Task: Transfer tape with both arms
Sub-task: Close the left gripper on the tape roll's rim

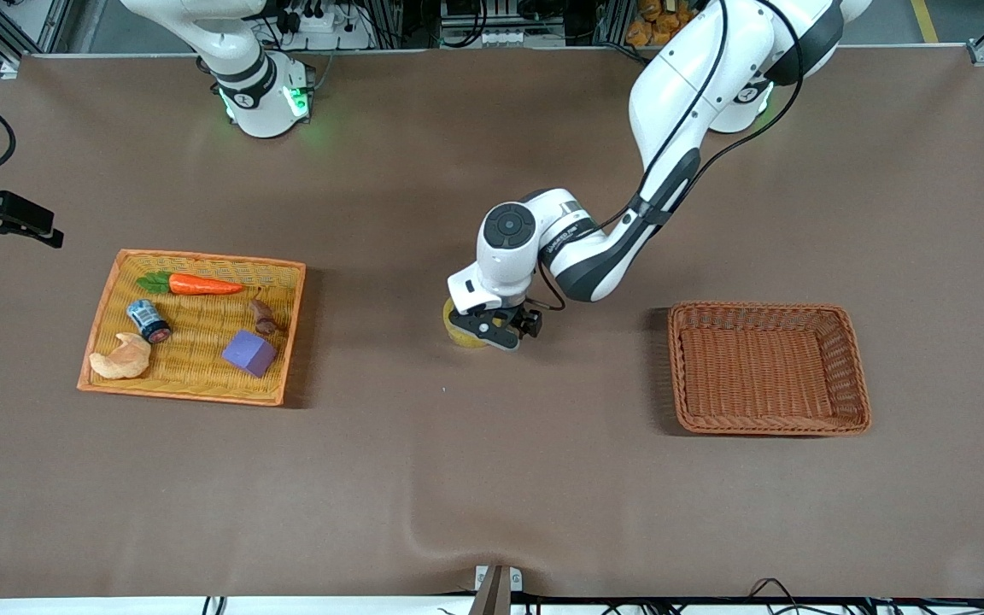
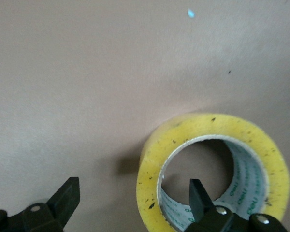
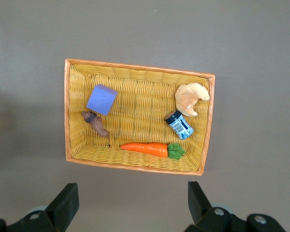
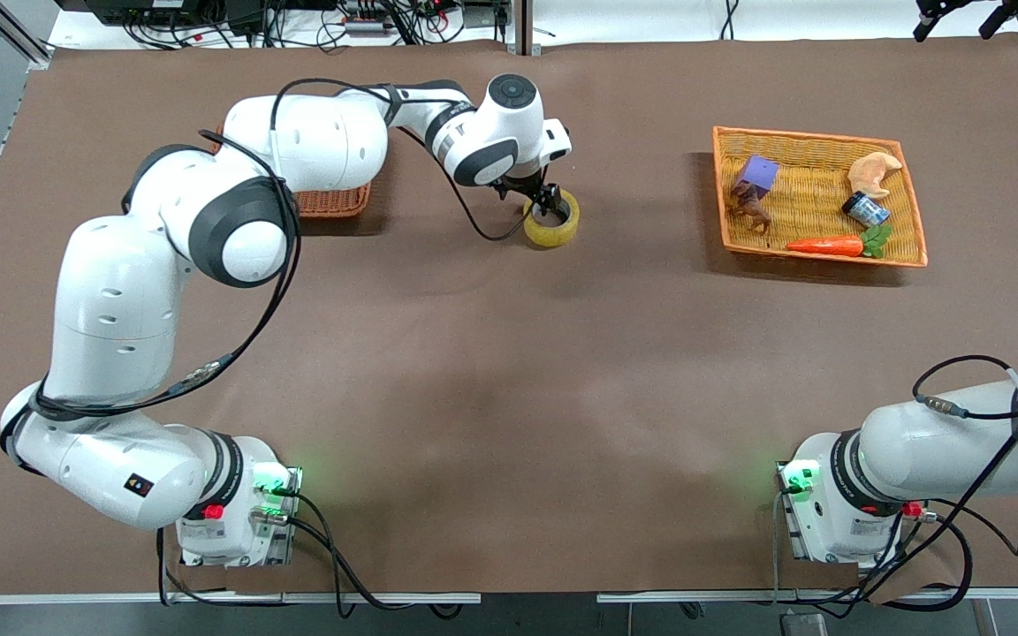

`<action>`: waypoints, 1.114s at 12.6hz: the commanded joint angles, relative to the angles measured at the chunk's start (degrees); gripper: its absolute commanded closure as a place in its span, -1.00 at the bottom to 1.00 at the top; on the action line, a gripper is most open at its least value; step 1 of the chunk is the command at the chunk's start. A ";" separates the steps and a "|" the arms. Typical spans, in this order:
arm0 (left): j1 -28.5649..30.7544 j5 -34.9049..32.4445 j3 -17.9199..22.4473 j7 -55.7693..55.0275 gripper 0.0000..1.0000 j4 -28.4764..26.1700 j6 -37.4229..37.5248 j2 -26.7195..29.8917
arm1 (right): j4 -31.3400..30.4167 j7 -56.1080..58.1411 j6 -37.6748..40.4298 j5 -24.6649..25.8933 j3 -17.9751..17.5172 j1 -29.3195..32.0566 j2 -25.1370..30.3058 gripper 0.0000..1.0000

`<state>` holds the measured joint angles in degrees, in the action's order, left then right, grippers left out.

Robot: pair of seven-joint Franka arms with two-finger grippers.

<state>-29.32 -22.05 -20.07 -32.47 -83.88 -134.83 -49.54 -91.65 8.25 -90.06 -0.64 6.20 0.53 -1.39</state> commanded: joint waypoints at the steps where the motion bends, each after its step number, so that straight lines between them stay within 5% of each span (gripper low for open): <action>1: -0.29 -0.72 -0.05 0.65 -1.00 0.74 -0.08 -1.96 | 1.30 0.53 0.50 -0.77 -0.58 1.05 -0.37 -1.00; 14: -0.12 -0.72 -0.14 -0.14 -1.00 0.30 0.01 -1.17 | 2.88 0.45 0.50 -0.77 -0.58 1.84 -0.46 -1.00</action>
<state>-29.44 -22.05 -20.17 -32.47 -83.61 -134.90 -51.26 -90.00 8.25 -90.08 -0.64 6.40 0.80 -1.38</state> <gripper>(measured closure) 0.000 0.000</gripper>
